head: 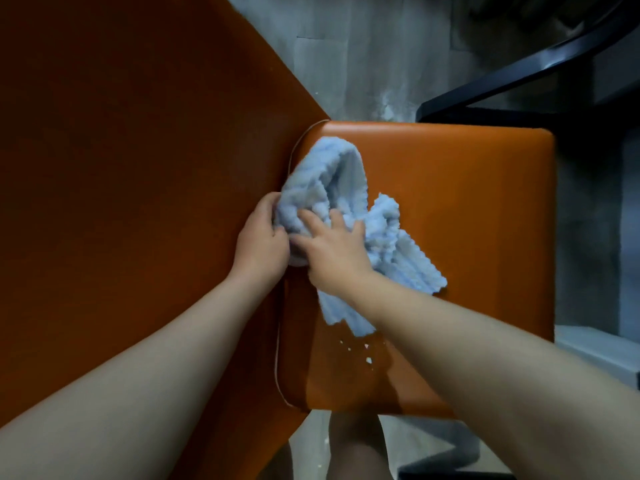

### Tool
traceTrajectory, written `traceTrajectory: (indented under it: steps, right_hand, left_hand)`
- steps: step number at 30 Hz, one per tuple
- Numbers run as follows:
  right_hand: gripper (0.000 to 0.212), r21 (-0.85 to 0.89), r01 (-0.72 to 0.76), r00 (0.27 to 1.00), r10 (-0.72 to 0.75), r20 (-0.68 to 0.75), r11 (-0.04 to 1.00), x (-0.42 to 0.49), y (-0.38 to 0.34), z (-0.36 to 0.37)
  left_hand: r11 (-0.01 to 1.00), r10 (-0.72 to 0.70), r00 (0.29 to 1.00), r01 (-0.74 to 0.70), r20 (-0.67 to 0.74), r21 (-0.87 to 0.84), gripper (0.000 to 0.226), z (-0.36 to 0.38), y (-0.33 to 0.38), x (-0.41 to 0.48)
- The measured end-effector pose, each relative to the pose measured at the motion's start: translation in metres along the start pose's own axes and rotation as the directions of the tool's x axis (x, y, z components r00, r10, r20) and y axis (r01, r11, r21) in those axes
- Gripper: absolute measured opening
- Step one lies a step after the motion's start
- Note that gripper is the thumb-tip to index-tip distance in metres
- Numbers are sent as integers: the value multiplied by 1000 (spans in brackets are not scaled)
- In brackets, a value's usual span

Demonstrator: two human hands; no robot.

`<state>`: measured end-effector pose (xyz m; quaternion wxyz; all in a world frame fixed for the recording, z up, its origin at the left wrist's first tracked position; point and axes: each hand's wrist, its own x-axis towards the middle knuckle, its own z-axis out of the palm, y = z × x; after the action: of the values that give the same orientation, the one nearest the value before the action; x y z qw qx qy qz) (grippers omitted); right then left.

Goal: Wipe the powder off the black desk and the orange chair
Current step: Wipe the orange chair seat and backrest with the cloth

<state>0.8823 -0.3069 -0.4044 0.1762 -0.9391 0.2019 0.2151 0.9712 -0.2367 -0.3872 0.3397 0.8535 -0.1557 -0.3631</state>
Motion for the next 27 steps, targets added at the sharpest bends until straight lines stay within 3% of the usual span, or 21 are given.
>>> traceTrajectory:
  steps: [3, 5, 7, 10, 13, 16, 20, 21, 24, 27]
  right_hand:
    - [43, -83, 135, 987, -126, 102, 987, -39, -3, 20]
    - [39, -52, 163, 974, -153, 169, 985, -57, 1, 22]
    - [39, -74, 194, 981, -191, 41, 978, -61, 0, 14]
    - [54, -148, 61, 996, -71, -62, 987, -56, -5, 11]
    - [52, -145, 49, 995, -36, 91, 988, -67, -10, 25]
    - [42, -160, 26, 996, -12, 91, 987, -91, -10, 24]
    - [51, -128, -107, 981, 84, -175, 986, -96, -13, 16]
    - [55, -126, -113, 980, 90, -179, 986, -92, -16, 15]
    - [49, -143, -55, 995, 66, 69, 988, -84, -19, 24]
    - [41, -134, -39, 999, 41, 13, 990, -95, 1, 13]
  left_hand:
    - [995, -13, 1000, 10, 24, 100, 56, 0, -4, -2]
    - [988, -21, 996, 8, 83, 156, 56, 0, -6, -5]
    - [982, -30, 992, 6, 120, 190, 56, 0, -7, -11]
    - [980, -56, 992, 32, 117, 196, 56, 0, -7, -17]
    - [977, -70, 991, 45, 117, 207, 56, -3, -10, -20]
    - [972, -79, 990, 50, 121, 231, 58, -5, -11, -24]
    - [953, -88, 982, 35, 164, 301, 57, 0, -15, -37]
    - [948, -89, 980, 29, 175, 318, 56, 1, -18, -41]
    - [930, -68, 977, -10, 200, 368, 55, 4, -26, -53]
    - [906, -51, 980, -34, 190, 421, 57, 8, -30, -53]
